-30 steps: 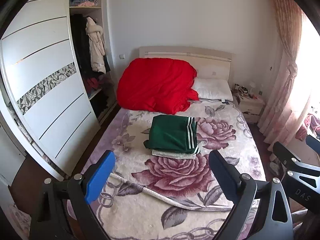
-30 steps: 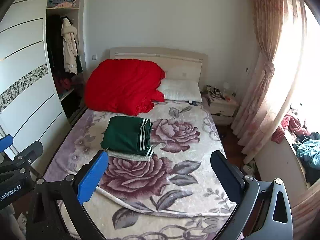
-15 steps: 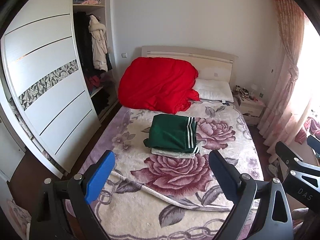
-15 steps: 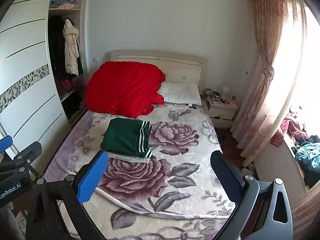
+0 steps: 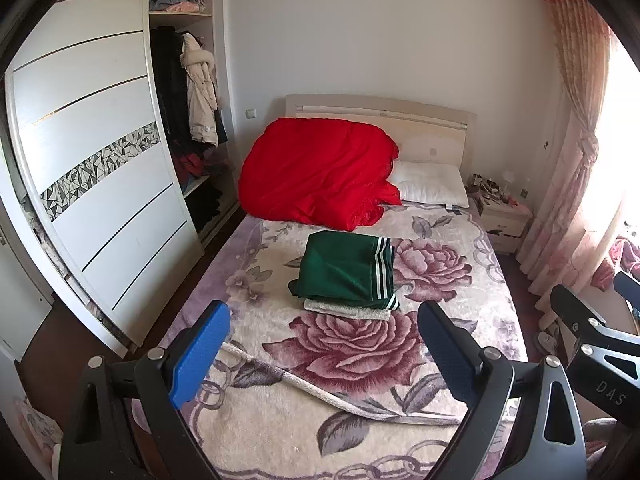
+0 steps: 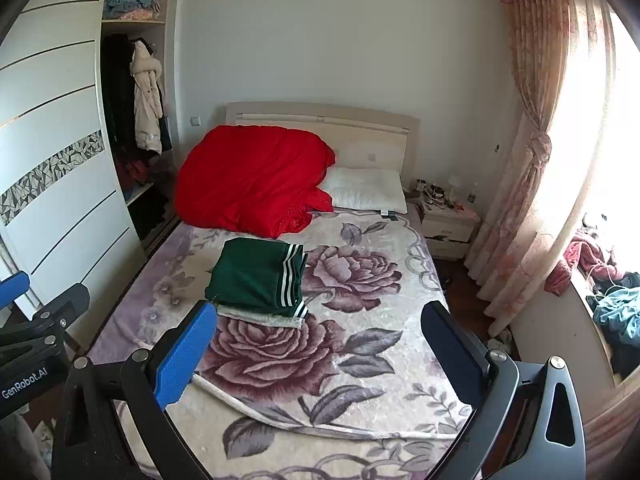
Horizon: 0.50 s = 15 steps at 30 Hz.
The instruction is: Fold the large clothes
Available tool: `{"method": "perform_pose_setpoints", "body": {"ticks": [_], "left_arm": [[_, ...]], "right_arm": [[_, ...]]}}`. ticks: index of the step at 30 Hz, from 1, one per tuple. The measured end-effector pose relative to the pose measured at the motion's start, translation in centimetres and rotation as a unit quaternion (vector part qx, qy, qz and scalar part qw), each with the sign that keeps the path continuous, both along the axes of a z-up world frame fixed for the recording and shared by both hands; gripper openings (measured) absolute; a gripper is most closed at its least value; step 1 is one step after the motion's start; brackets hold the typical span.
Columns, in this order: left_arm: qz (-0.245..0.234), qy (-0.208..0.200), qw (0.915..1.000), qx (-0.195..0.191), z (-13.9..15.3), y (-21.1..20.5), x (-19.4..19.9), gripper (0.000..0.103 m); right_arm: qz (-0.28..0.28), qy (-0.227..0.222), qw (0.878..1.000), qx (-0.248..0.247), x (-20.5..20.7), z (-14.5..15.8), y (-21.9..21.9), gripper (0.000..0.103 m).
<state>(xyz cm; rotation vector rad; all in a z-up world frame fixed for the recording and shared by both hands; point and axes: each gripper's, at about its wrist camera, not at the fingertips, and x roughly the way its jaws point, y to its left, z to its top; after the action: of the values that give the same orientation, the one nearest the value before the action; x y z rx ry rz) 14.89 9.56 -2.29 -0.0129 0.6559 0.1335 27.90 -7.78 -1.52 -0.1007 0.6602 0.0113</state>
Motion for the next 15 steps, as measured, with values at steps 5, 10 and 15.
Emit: {"method": "perform_pose_setpoints", "body": {"ticks": [5, 10, 15], "left_arm": [[0.004, -0.003, 1.0, 0.002, 0.44, 0.02, -0.24, 0.096], [0.006, -0.005, 1.0, 0.0, 0.81, 0.15, -0.43, 0.096], [0.008, -0.006, 0.9999, 0.002, 0.86, 0.09, -0.48, 0.096]], "right_arm": [[0.003, -0.002, 1.0, 0.002, -0.25, 0.14, -0.19, 0.103], [0.007, -0.002, 1.0, 0.005, -0.27, 0.48, -0.24, 0.103], [0.008, -0.002, 1.0, 0.006, -0.27, 0.67, -0.2, 0.103]]}}
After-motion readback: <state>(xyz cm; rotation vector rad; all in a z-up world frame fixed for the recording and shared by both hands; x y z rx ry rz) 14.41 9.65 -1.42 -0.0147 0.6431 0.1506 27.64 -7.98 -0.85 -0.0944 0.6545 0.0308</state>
